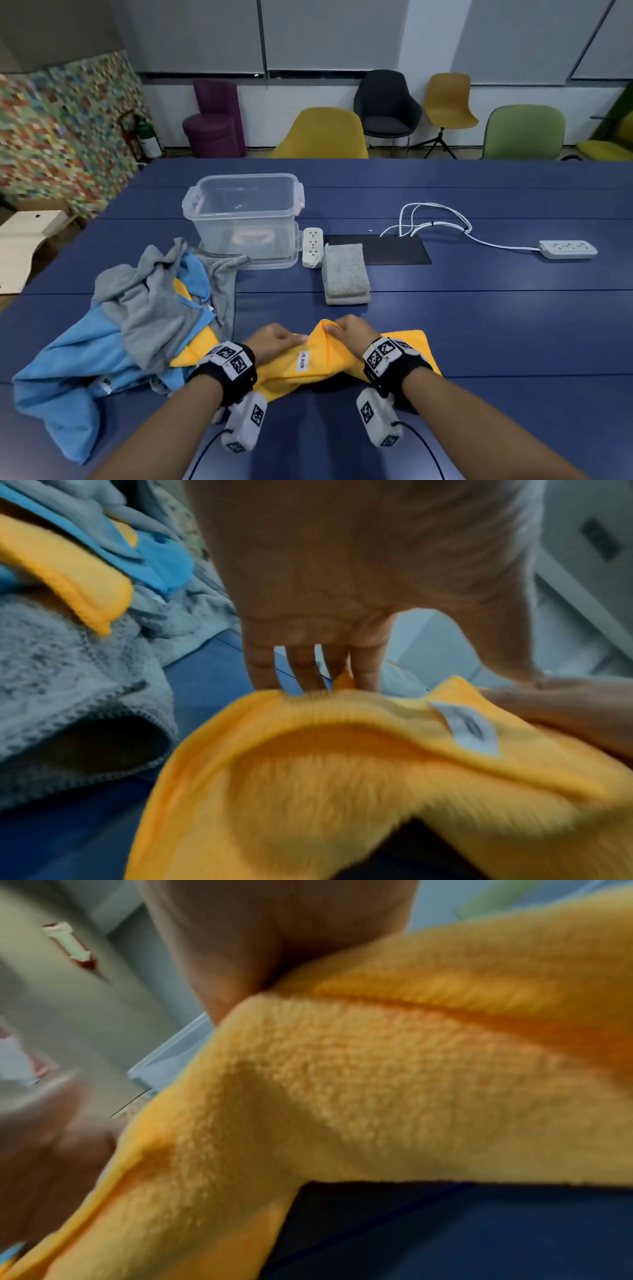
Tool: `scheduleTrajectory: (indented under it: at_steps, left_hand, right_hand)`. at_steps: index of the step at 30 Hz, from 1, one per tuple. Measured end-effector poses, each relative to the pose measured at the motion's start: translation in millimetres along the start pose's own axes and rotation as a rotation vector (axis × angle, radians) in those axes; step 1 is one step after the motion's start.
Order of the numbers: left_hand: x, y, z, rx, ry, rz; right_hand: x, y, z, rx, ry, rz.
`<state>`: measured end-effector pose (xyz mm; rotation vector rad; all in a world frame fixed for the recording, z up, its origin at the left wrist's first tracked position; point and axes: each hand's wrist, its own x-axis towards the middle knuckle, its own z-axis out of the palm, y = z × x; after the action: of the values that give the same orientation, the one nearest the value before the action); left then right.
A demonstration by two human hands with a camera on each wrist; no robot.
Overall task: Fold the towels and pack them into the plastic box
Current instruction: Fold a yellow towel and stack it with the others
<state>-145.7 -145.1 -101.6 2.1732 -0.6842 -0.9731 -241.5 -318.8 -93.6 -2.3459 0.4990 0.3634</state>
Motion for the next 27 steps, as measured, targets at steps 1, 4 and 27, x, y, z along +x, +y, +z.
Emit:
scheduleTrajectory:
  at_steps: [1, 4, 27]
  left_hand:
    - [-1.9, 0.3, 2.1, 0.084, -0.079, 0.044]
    - [-1.2, -10.4, 14.6, 0.503, -0.172, 0.061]
    - [6.0, -9.7, -1.3, 0.181, -0.023, 0.025]
  right_hand:
    - [4.6, 1.8, 1.2, 0.015, 0.004, 0.043]
    - [15.9, 0.7, 4.3, 0.051, -0.018, 0.146]
    - [7.8, -15.1, 10.1, -0.363, -0.121, -0.359]
